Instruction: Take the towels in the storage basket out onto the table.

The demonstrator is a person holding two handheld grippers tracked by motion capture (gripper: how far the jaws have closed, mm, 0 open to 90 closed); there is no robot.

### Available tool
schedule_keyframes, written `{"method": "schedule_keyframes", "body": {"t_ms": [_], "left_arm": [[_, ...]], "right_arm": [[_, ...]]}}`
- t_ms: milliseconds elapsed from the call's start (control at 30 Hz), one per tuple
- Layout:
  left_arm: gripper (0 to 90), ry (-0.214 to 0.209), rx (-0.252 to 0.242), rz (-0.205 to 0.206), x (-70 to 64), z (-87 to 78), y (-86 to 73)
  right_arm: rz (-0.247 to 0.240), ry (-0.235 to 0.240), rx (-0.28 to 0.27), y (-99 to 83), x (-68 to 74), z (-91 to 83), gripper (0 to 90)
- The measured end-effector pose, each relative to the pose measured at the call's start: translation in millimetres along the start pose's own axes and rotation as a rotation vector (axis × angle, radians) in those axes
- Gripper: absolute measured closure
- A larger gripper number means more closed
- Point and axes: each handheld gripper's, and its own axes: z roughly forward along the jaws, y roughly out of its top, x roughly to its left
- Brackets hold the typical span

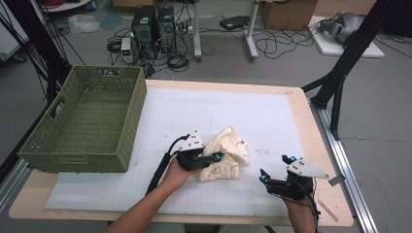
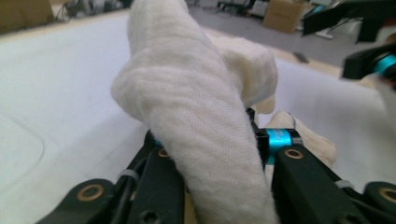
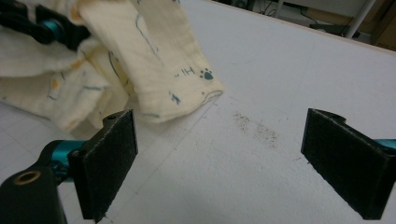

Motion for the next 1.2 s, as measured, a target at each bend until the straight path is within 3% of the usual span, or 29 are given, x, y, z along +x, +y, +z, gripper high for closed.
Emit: {"method": "schedule_keyframes", "body": {"t_ms": [67,200,233,300,433,533,700,800,900,1200], "left_arm": [[49.7,0.056,0.050,-0.047,6.5,1.5,-4.1],[27.5,0.173,0.032,-0.075,19.3,-18.4,-2.1],[27.5,0.197,0.032,-0.081,22.3,-25.0,-1.7],[18.8,0.260,0.044,-0.078,28.3,-40.5,-2.9],[18.9,0.316,0.020,-0.086,38.3,-68.5,-2.9],[18.9,0.310,-0.038,-0.085,42.3,-90.0,-4.3],[18.9,0.293,-0.050,-0.066,41.8,-111.3,-13.1],[18.8,0.280,-0.058,-0.067,42.1,-118.0,-17.9],[17.6,0.296,-0.076,-0.086,40.7,-122.6,-20.4],[17.4,0.271,-0.085,-0.059,38.7,-128.5,-23.4]], "right_arm": [[0.000,0.001,0.003,-0.3,0.1,0.1,10.0],[0.000,0.001,0.006,-1.6,-1.0,0.1,10.0],[0.000,0.001,0.006,-1.6,-1.0,0.1,10.0],[0.002,-0.001,0.005,-1.7,-1.1,-0.4,10.0],[-0.002,0.000,0.008,-1.5,-0.2,0.5,10.0],[-0.004,0.003,0.010,-0.7,1.5,0.9,10.0],[-0.011,-0.004,0.012,-0.8,1.5,1.8,10.0],[-0.010,-0.004,0.009,-1.1,1.0,2.2,10.0],[-0.013,-0.002,0.019,-1.4,0.9,3.2,10.0],[-0.007,-0.005,0.009,-1.0,-0.1,4.3,10.0]]}}
